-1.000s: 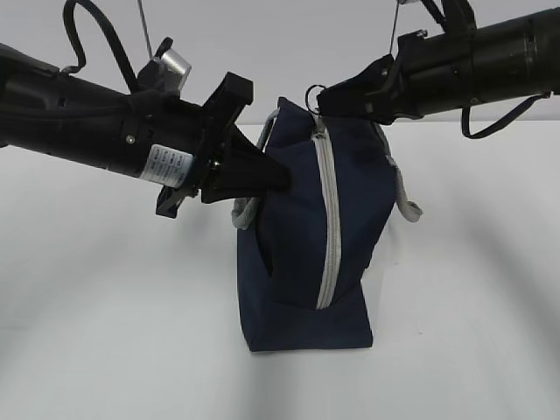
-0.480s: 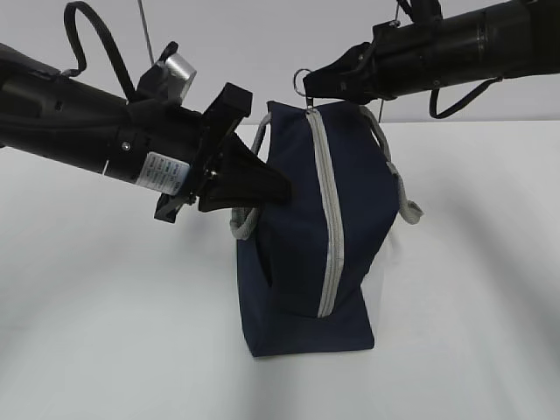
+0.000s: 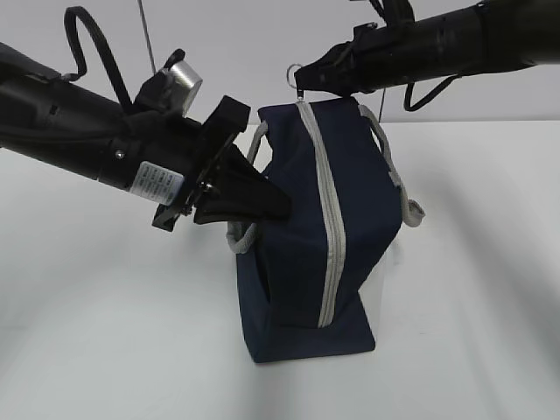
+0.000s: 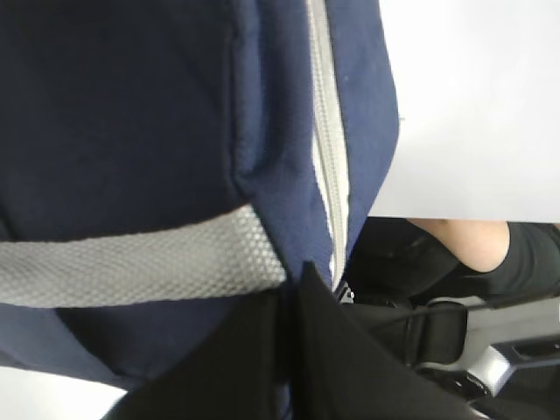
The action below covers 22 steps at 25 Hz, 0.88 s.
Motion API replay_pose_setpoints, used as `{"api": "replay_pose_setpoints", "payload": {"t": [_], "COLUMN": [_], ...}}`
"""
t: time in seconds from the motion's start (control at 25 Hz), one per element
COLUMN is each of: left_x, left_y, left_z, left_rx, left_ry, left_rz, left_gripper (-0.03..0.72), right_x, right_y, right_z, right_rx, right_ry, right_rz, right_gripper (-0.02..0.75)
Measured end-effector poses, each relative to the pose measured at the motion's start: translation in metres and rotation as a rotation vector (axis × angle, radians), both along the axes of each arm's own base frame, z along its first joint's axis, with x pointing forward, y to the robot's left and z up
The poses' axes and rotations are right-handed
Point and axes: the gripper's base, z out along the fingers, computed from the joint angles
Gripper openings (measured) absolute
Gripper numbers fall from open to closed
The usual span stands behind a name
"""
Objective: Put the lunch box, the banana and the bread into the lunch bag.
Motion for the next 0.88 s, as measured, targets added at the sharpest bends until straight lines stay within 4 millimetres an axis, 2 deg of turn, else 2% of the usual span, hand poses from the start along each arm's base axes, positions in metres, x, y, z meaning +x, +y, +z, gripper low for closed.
{"api": "replay_pose_setpoints", "payload": {"t": [0.28,0.36,0.52,0.56,0.64,0.72,0.8,0.88], "left_x": [-0.004,-0.005,-0.005,-0.005,-0.003,0.001,0.008,0.014], "left_y": [0.000,0.000,0.000,0.001,0.004,0.011,0.023,0.036], "left_z": [0.000,0.000,0.000,0.000,0.000,0.001,0.002,0.005], "left_rx": [0.000,0.000,-0.002,-0.003,-0.004,-0.007,-0.017,-0.037], "left_ry": [0.010,0.011,0.012,0.013,0.015,0.018,0.027,0.036], "left_rz": [-0.045,-0.052,-0.057,-0.056,-0.048,-0.030,0.001,0.048], "left_gripper": [0.003,0.003,0.018,0.046,0.168,0.373,0.529,0.595], "right_x": [0.029,0.030,0.030,0.030,0.030,0.029,0.028,0.027], "right_y": [0.002,0.002,0.001,0.001,0.001,0.001,0.001,0.000], "right_z": [-0.032,-0.033,-0.020,-0.017,-0.014,-0.012,-0.013,-0.013], "right_rx": [-0.012,-0.027,-0.036,-0.033,-0.036,-0.043,-0.058,-0.067], "right_ry": [0.108,0.119,0.095,0.091,0.085,0.082,0.086,0.088], "right_rz": [0.024,0.049,0.101,0.114,0.131,0.147,0.161,0.177], "right_gripper": [-0.016,-0.016,-0.016,-0.016,-0.016,-0.016,-0.016,-0.016]}}
